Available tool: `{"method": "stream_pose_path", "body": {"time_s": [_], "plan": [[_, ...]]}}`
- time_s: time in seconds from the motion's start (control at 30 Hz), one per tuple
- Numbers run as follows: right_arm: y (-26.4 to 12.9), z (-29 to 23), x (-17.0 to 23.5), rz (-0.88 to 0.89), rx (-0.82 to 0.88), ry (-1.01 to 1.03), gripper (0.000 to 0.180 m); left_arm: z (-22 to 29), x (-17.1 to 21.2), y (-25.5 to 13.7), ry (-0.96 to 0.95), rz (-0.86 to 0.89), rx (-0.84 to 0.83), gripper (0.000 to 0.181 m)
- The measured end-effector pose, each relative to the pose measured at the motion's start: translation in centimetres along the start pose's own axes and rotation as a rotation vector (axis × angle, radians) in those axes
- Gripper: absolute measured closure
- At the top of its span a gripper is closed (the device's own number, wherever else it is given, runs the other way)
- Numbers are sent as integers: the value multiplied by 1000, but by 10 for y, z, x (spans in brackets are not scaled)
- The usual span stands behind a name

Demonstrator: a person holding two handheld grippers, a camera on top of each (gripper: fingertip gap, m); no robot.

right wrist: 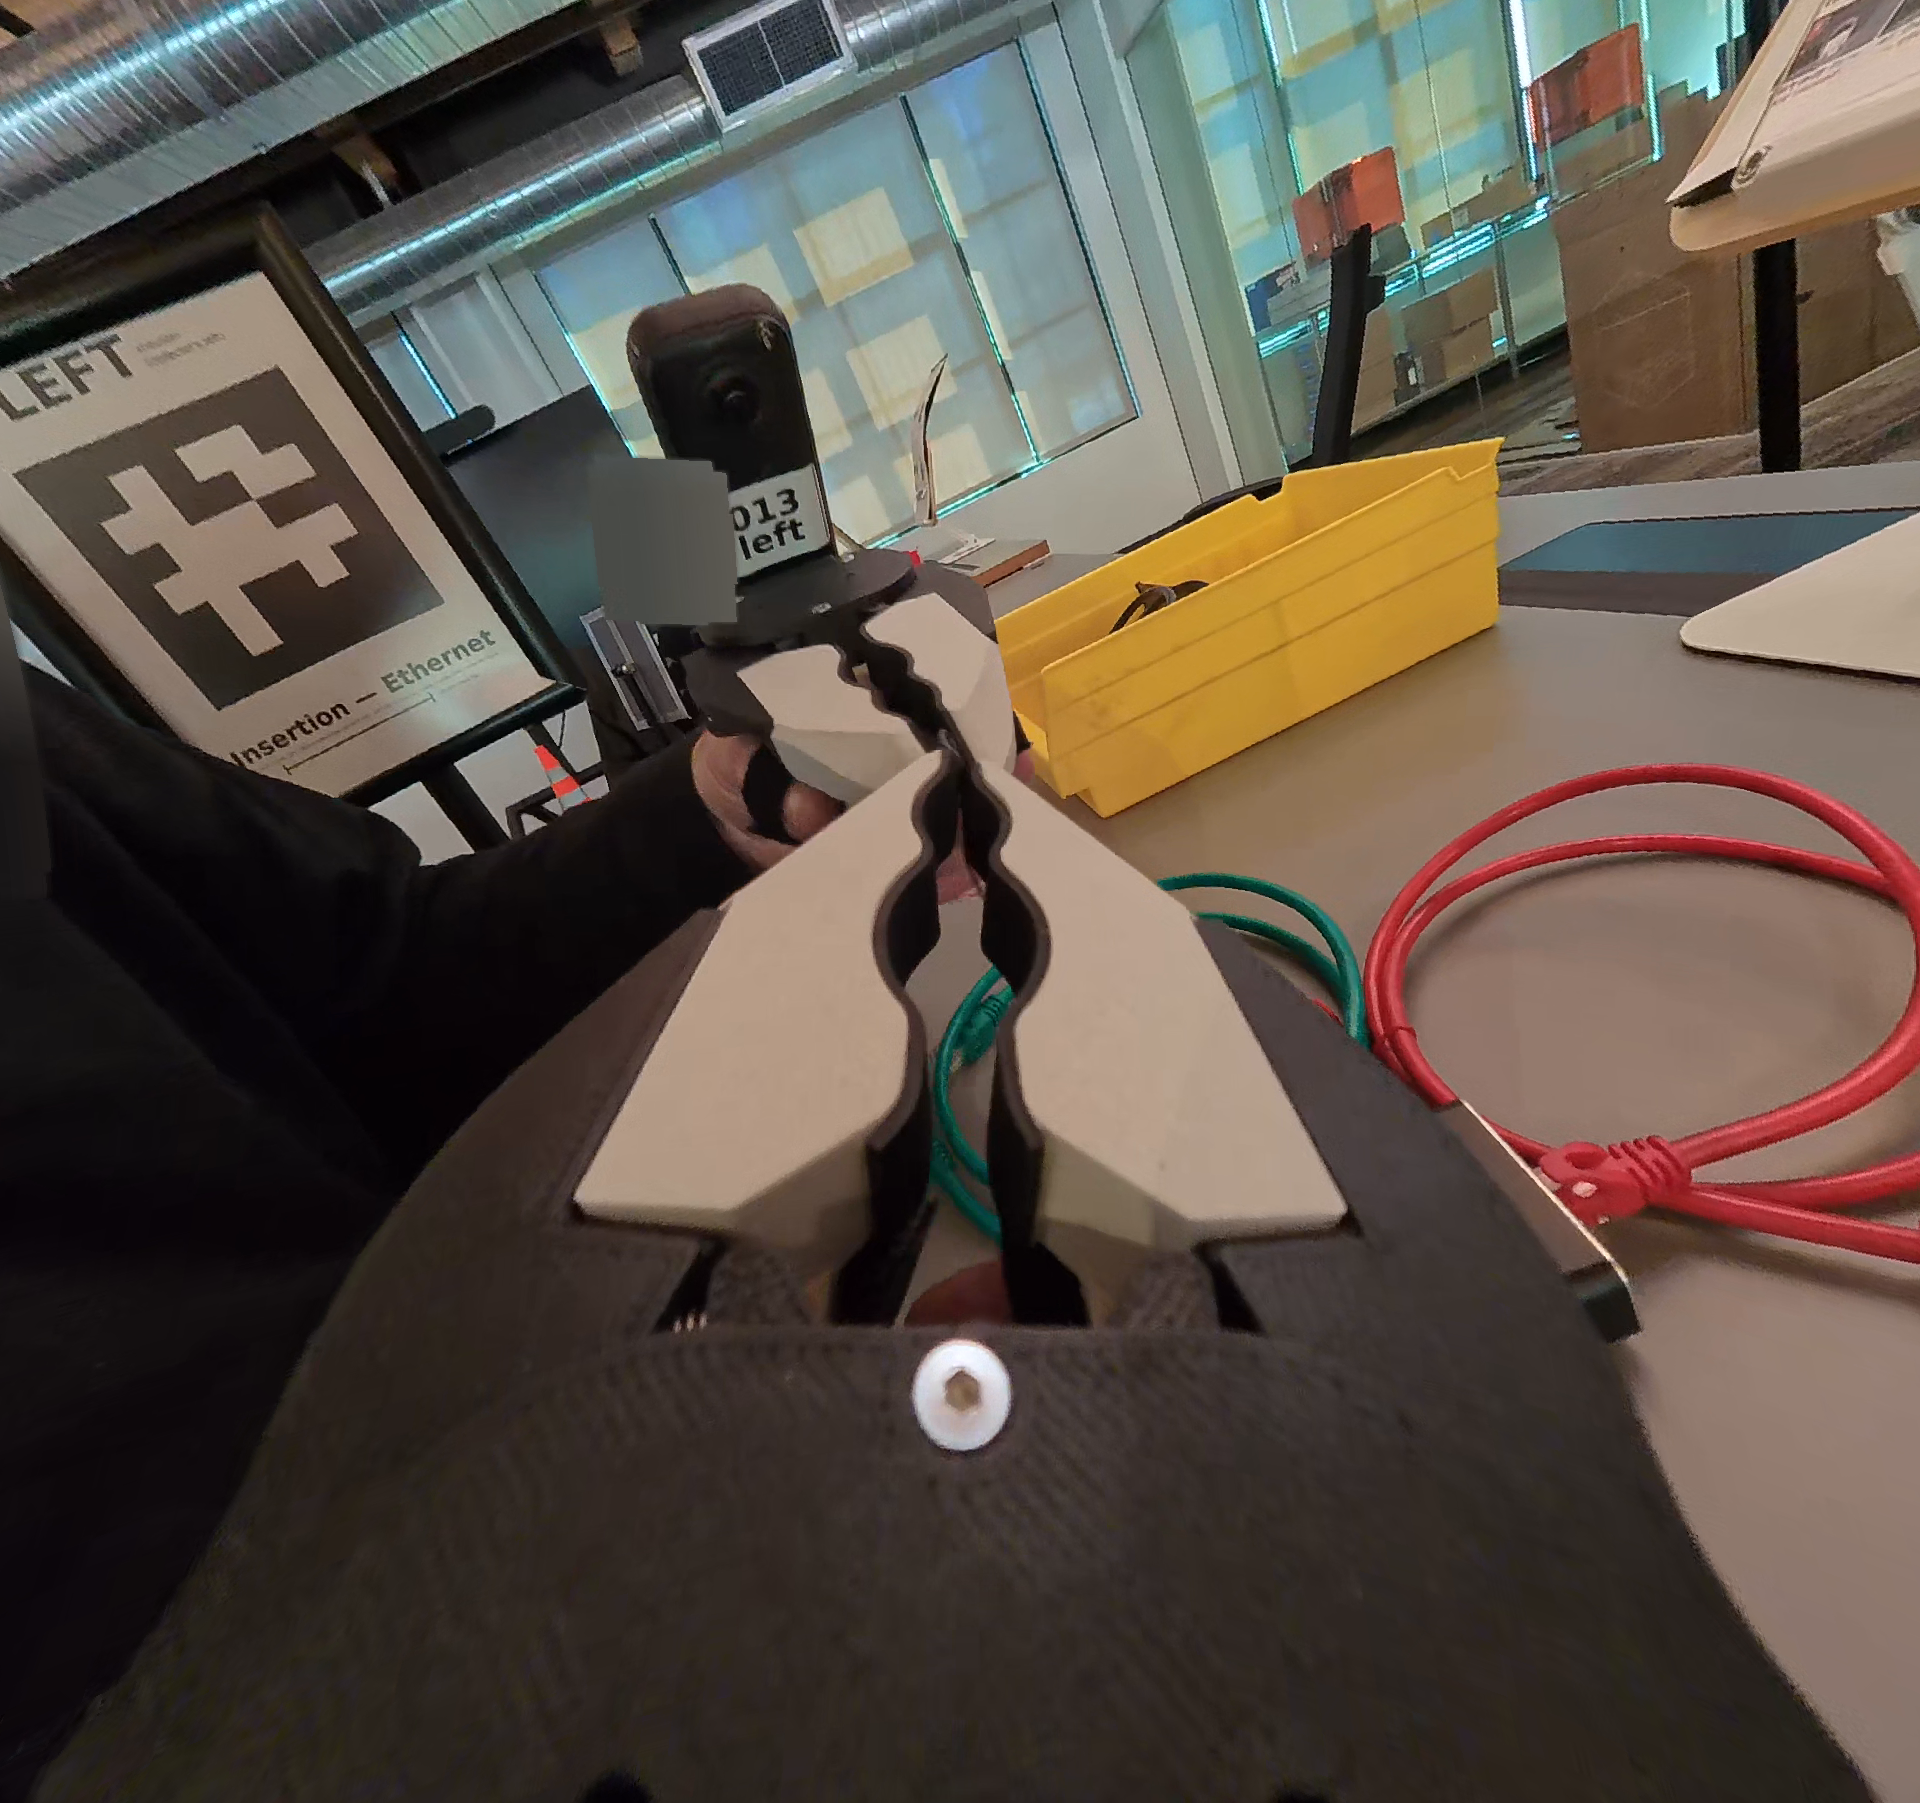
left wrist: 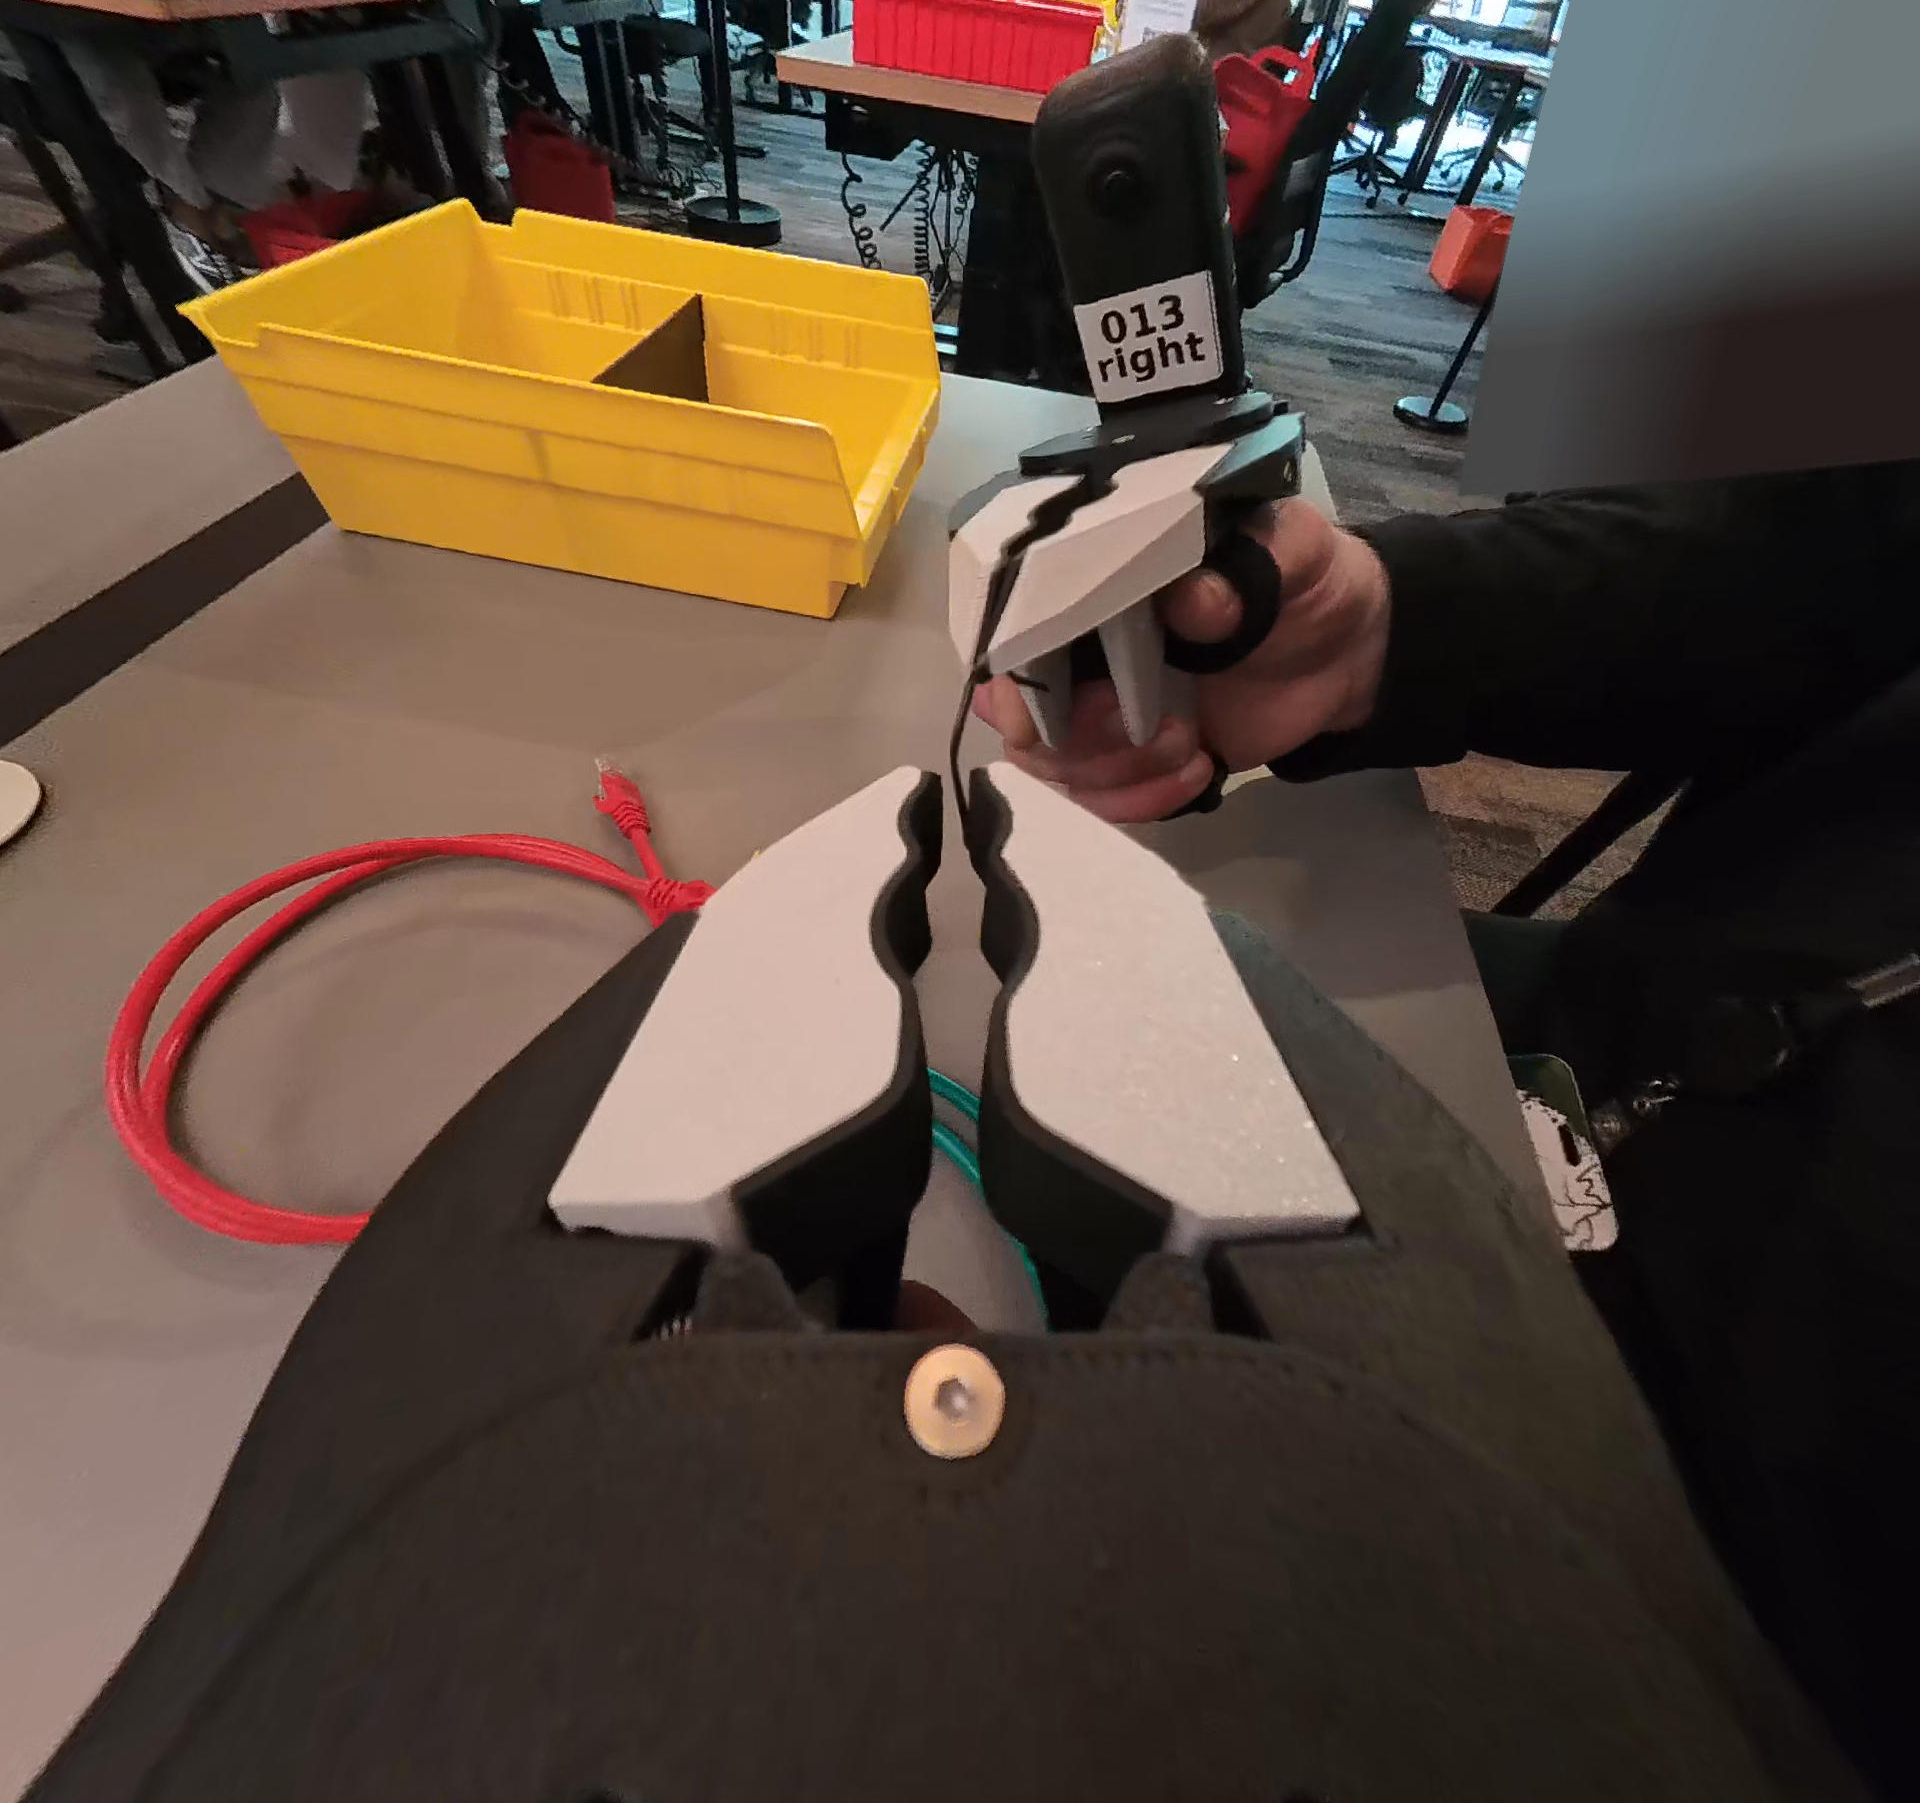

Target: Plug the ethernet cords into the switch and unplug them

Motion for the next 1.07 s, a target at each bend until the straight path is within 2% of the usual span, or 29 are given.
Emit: {"method": "stream_pose_path", "body": {"time_s": [0.43,0.73,0.93,1.07], "plan": [[-10,-4,-2,26,17,-26,180,-1,-5,7,22,14,10,179],[-20,-6,-7,-4,76,-110,163,-1,-7,14,80,-20,6,179],[-20,-21,-4,-256,125,-393,173,10,-6,26,208,-171,21,180],[-21,-23,2,-343,178,-503,176,19,-5,35,315,-276,17,179]]}}
Point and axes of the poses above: each gripper's, where its closed fingertips meet, y out along the fingers, x out of its underside, z = x × y across the jaws, the point moved 9 cm from there along -y, back along the fingers, and after that the axes turned 1 degree about -y, right-handed, at the moved point
